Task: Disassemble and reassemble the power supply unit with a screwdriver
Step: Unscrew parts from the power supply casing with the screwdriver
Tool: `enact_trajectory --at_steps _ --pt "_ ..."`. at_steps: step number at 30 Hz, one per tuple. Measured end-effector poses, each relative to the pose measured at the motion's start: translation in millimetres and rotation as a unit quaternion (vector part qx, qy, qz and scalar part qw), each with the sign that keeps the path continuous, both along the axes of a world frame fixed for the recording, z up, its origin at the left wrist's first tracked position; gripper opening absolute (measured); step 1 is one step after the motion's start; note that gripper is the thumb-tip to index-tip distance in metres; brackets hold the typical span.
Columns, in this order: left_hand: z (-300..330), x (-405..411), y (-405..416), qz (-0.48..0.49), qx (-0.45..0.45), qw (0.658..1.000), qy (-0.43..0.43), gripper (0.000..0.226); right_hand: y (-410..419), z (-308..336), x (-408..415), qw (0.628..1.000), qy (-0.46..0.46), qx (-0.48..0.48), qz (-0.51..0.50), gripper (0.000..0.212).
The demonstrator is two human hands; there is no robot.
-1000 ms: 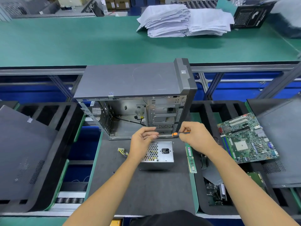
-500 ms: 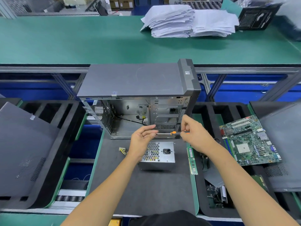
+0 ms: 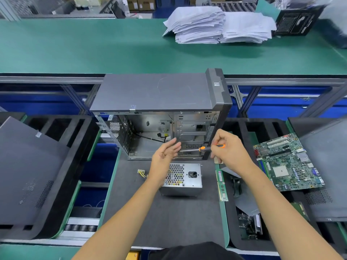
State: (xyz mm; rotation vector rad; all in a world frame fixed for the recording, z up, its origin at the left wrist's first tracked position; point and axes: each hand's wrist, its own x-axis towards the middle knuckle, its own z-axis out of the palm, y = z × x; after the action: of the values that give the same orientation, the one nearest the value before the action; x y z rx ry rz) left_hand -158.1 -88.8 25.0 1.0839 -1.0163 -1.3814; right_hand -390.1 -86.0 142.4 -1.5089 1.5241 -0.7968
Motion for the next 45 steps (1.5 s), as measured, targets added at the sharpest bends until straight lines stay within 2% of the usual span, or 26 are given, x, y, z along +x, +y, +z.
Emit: enact_trajectory --at_steps 2,5,8,11,13,17,20,23,29,35,45 --pt "1 -2 1 0.022 0.006 0.999 -0.027 0.037 1 5 -3 1.0 0.002 0.003 0.006 0.021" --pt "3 -10 -9 0.015 0.032 0.986 -0.16 0.023 1 14 -8 1.0 0.005 -0.005 0.012 0.02" --pt "12 -15 -28 -0.099 0.064 0.956 -0.267 0.014 -2 20 -13 1.0 0.012 -0.006 0.013 0.012" --pt "18 -20 -46 -0.219 0.06 0.923 -0.31 0.018 -4 24 -18 0.999 0.027 -0.002 0.024 0.01" --pt "22 -27 -55 -0.318 0.092 0.888 -0.318 0.026 -6 26 -21 0.999 0.036 0.002 0.031 0.011" --pt "25 -35 -66 -0.478 0.146 0.784 -0.37 0.049 -7 29 -27 0.998 0.054 0.0 0.038 0.011" --pt "26 -40 -65 -0.533 0.171 0.743 -0.368 0.052 -9 29 -32 0.997 0.068 -0.007 0.042 0.014" --pt "27 -40 -65 -0.539 0.148 0.737 -0.378 0.049 -10 27 -34 0.996 0.075 -0.011 0.047 0.018" --pt "15 -36 -63 -0.496 0.136 0.777 -0.362 0.048 -13 28 -33 0.992 0.103 0.002 0.069 0.008" --pt "16 -33 -64 -0.514 0.158 0.773 -0.336 0.048 -17 28 -27 0.984 0.149 0.011 0.092 0.016" --pt "10 -33 -77 -0.563 0.186 0.742 -0.312 0.044 -18 26 -26 0.975 0.2 0.006 0.097 0.018"
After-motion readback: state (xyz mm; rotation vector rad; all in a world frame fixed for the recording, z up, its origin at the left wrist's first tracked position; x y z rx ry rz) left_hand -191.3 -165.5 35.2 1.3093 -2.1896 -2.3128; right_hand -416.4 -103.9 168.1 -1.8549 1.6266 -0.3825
